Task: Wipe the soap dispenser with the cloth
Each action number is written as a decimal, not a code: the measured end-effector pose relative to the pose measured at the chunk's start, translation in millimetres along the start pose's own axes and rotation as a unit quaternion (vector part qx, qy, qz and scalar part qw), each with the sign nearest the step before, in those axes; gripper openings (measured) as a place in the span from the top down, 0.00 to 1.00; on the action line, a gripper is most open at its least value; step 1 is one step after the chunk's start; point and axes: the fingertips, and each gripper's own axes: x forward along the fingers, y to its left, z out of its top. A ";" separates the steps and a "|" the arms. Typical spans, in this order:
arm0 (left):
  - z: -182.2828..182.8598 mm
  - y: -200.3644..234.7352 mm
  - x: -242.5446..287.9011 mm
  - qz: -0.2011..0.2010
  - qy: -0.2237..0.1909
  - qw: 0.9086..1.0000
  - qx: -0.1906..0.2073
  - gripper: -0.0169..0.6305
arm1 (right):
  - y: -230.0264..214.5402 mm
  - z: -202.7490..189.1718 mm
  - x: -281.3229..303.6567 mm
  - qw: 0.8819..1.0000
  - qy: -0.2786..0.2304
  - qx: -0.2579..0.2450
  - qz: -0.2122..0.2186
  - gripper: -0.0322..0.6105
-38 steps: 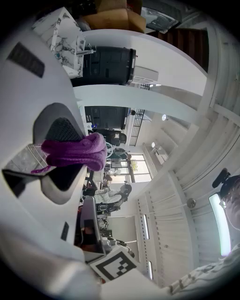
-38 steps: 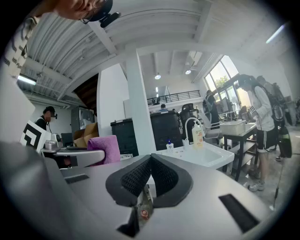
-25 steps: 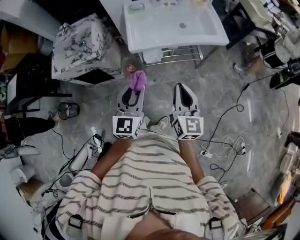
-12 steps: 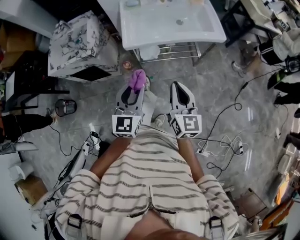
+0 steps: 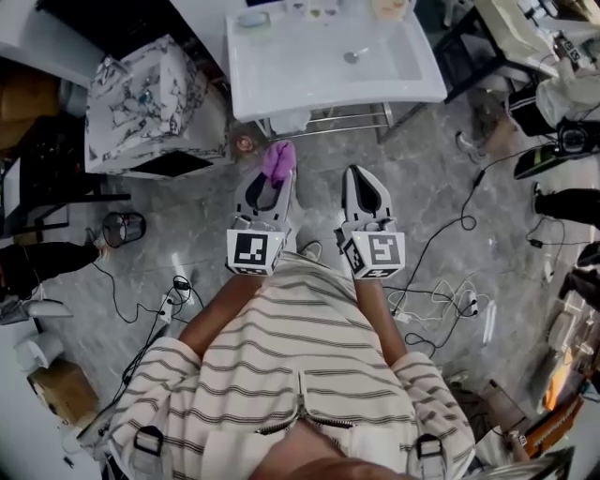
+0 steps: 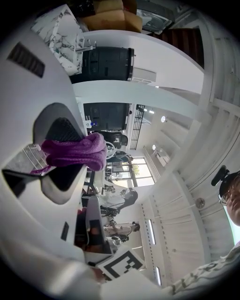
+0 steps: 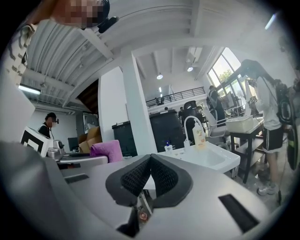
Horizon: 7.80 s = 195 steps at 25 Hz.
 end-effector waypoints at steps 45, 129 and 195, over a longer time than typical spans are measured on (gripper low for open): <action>29.2 240.2 343.5 -0.002 0.044 0.998 -0.046 0.81 | -102.3 76.1 401.1 0.998 0.060 -0.014 0.005 0.94; -17.7 267.8 386.5 0.074 0.086 0.992 -0.061 0.79 | -138.4 19.8 571.2 0.979 0.119 -0.117 0.116 0.74; 67.5 151.0 361.2 -0.163 0.007 0.987 0.012 0.79 | -85.2 149.3 428.7 0.988 0.059 -0.103 0.098 0.74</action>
